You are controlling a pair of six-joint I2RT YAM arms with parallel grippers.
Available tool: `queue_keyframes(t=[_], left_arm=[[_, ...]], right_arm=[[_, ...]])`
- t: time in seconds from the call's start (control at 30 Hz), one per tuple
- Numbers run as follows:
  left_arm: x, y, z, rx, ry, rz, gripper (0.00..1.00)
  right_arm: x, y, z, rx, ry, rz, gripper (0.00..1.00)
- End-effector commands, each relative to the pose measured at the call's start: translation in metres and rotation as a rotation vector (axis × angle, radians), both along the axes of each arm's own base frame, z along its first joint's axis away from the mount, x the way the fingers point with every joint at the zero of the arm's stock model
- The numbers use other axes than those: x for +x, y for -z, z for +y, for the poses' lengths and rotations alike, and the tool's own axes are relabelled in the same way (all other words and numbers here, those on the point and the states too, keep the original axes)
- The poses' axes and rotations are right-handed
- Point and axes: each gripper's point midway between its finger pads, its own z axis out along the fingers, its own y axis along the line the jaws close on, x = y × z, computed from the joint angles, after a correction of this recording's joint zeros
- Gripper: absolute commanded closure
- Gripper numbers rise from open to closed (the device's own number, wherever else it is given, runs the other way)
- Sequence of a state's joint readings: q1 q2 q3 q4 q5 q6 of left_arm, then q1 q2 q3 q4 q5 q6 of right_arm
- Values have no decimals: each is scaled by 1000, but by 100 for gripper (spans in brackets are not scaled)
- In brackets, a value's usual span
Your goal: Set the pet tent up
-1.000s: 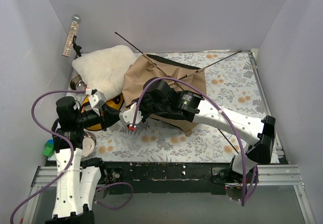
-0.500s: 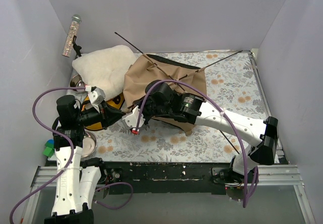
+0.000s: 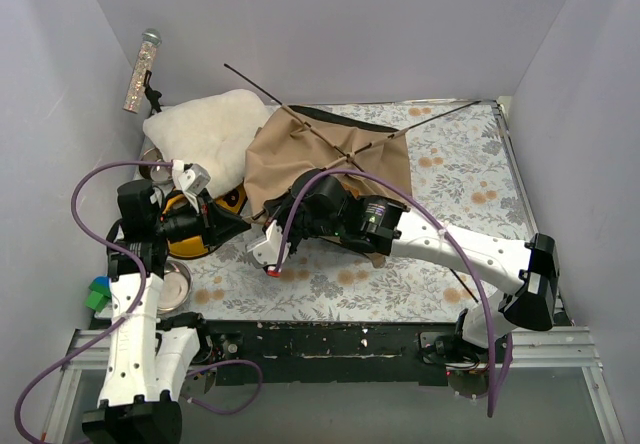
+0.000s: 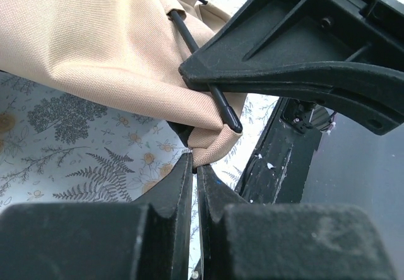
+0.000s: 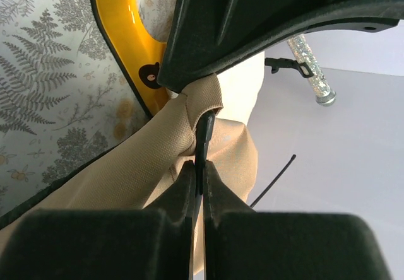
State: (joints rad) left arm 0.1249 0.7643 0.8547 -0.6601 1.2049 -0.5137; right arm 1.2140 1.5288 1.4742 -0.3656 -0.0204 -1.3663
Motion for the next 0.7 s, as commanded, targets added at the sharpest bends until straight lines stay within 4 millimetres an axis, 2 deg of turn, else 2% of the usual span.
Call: queue_keyframes(t=[0.0,0.2,0.43,0.67], left_arm=[[-5,-16,-1,1,11,-30,100],[-9,-18,-1,4,10,-22,100],[-8,-14,1,1,-18,50,100],[2,-10,3,-19,-51,142,100]], right_arm=[[9,-21,9,32,4,-150,99],[16,-15,10,14,16,-208,99],[11,-15,5,40,-21,-262,99],[1,-31,3,168,-63,-319,99]])
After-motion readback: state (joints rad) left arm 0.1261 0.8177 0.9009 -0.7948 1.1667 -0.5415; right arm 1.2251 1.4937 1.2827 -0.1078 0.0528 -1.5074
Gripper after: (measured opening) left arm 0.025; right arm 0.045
